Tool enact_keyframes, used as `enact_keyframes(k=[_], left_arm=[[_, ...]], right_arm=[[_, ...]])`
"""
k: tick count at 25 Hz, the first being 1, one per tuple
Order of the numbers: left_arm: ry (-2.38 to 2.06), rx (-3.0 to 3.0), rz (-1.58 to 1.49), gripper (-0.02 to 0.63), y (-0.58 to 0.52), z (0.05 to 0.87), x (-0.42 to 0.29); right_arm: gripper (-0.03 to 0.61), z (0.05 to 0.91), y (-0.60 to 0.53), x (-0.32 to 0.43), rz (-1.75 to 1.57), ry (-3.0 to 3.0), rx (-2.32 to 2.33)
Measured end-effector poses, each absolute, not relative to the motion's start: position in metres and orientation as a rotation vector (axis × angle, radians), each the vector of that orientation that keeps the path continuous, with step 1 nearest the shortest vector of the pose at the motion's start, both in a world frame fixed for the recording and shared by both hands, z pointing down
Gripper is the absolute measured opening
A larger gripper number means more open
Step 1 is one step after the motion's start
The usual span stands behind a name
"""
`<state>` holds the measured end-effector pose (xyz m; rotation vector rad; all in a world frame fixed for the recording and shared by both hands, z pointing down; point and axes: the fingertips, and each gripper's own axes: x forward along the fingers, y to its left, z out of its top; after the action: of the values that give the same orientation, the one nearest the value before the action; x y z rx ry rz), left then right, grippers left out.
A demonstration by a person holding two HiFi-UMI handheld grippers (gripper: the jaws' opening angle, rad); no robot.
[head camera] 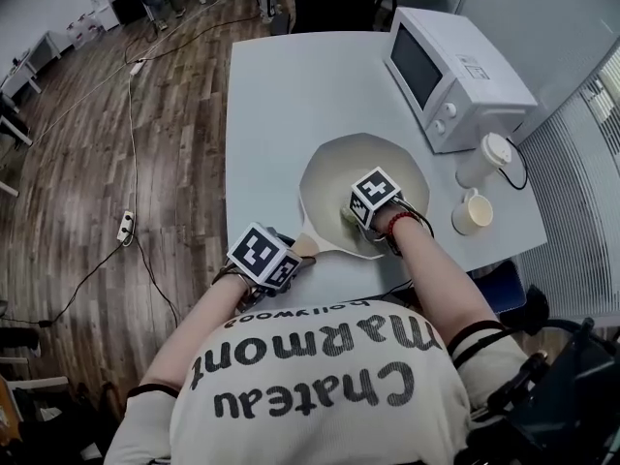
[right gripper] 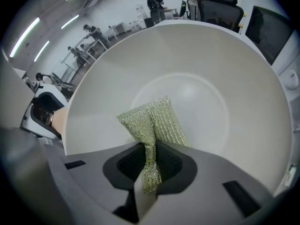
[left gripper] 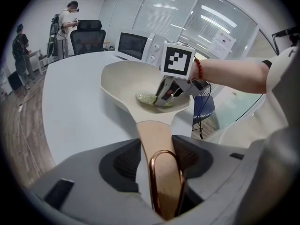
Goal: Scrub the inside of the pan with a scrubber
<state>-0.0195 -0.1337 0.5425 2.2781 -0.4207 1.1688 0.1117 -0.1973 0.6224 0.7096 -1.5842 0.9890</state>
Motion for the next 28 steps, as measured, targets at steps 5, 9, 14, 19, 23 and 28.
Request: enact_keyframes(k=[5, 9, 14, 19, 23, 28], left_arm=[[-0.428, 2.285, 1.168, 0.223, -0.134, 0.543, -0.019], [-0.431, 2.286, 1.135, 0.221, -0.134, 0.542, -0.018], [-0.446, 2.289, 1.111, 0.215, -0.136, 0.542, -0.018], [-0.444, 2.296, 1.124, 0.215, -0.134, 0.543, -0.015], [-0.442, 2.304, 1.124, 0.213, -0.132, 0.542, -0.013], [-0.441, 2.306, 1.127, 0.214, -0.129, 0.541, -0.011]], right_arm=[[0.06, 0.625, -0.196, 0.14, 0.921, -1.487, 0.721], [0.06, 0.622, -0.19, 0.15, 0.835, -1.417, 0.711], [0.06, 0.621, -0.185, 0.168, 0.688, -1.304, 0.67], [0.06, 0.637, -0.197, 0.191, 0.555, -1.24, 0.626], [0.06, 0.626, -0.202, 0.215, 0.426, -1.148, 0.604], [0.06, 0.611, -0.207, 0.236, 0.364, -1.138, 0.629]])
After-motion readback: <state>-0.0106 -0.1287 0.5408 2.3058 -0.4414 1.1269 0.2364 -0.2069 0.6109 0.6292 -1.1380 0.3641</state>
